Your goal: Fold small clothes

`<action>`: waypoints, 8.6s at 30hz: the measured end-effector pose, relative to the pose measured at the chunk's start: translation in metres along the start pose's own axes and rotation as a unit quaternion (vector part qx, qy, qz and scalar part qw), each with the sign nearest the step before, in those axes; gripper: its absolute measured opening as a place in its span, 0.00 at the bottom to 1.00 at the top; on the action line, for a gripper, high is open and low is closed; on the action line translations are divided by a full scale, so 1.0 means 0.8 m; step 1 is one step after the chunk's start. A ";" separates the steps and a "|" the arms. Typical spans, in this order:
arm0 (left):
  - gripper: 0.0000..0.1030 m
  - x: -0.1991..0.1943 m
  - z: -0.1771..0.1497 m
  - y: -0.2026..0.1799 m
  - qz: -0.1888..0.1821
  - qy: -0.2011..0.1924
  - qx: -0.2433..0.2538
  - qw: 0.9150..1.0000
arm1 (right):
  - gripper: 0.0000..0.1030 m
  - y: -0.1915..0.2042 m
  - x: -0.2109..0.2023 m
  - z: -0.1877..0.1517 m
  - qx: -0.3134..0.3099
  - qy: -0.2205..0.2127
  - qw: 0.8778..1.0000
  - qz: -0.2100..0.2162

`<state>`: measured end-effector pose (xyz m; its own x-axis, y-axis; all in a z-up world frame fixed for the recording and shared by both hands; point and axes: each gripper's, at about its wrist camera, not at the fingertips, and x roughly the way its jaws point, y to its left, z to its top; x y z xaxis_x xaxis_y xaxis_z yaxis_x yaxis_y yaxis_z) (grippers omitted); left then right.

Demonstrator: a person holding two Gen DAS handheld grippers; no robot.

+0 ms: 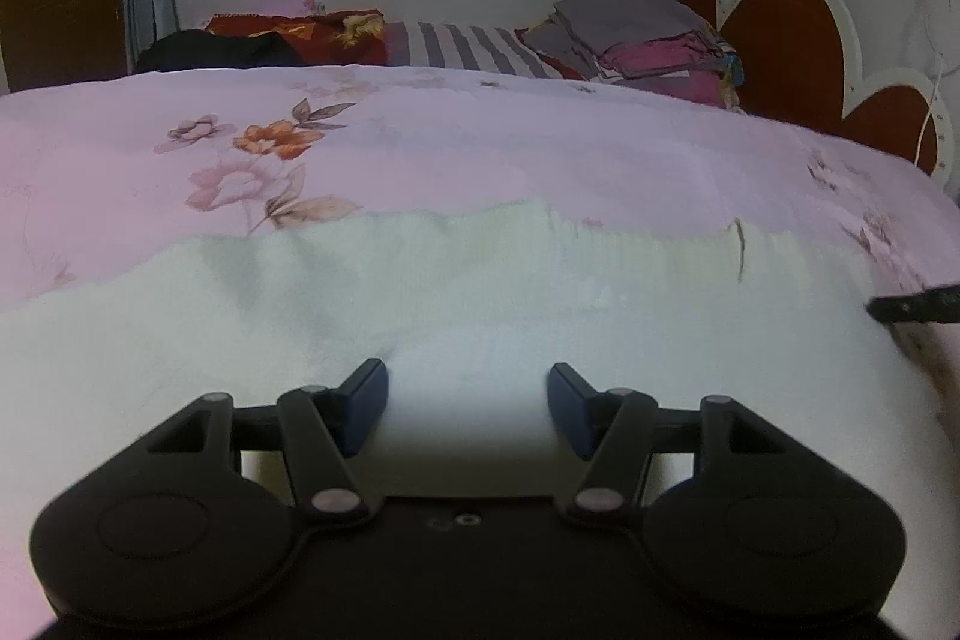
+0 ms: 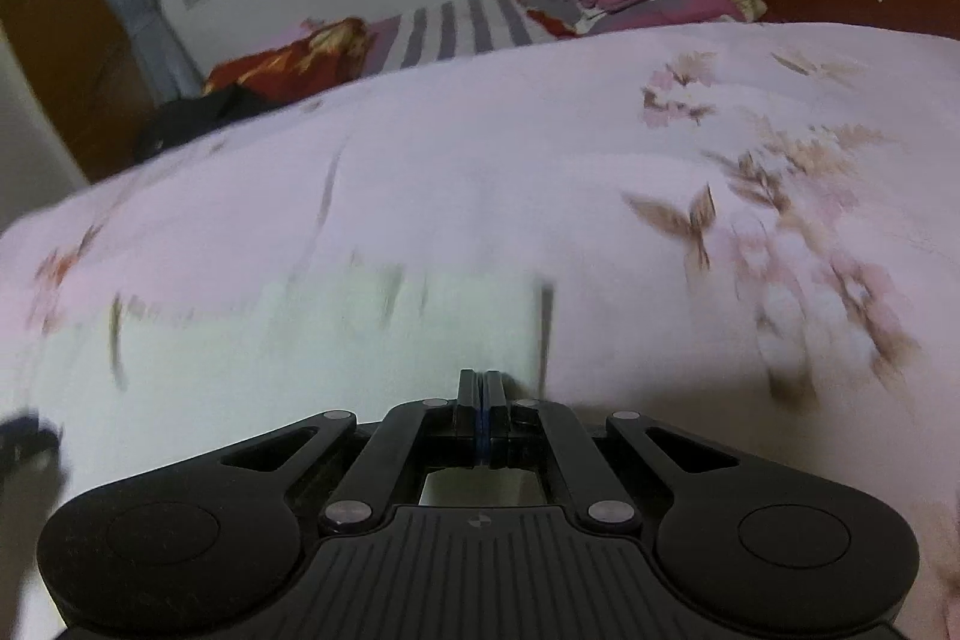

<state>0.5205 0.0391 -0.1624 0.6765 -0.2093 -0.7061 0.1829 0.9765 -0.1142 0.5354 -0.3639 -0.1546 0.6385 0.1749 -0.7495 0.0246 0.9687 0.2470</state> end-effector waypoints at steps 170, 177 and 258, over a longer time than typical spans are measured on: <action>0.43 -0.042 -0.040 0.041 -0.032 0.002 -0.024 0.999 | 0.05 0.055 -0.055 -0.078 0.041 -0.021 0.999 -0.011; 0.59 -0.042 -0.023 0.029 -0.028 0.002 0.005 1.000 | 0.05 0.052 -0.055 -0.061 0.044 -0.036 0.998 -0.015; 0.80 -0.128 -0.090 0.031 0.031 0.021 0.017 0.999 | 0.68 0.079 -0.164 -0.113 0.049 -0.053 0.997 -0.021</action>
<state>0.4043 0.0886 -0.1436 0.6562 -0.1450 -0.7405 0.1666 0.9850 -0.0453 0.3833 -0.3100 -0.0961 0.7127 0.1105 -0.6927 0.1243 0.9520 0.2798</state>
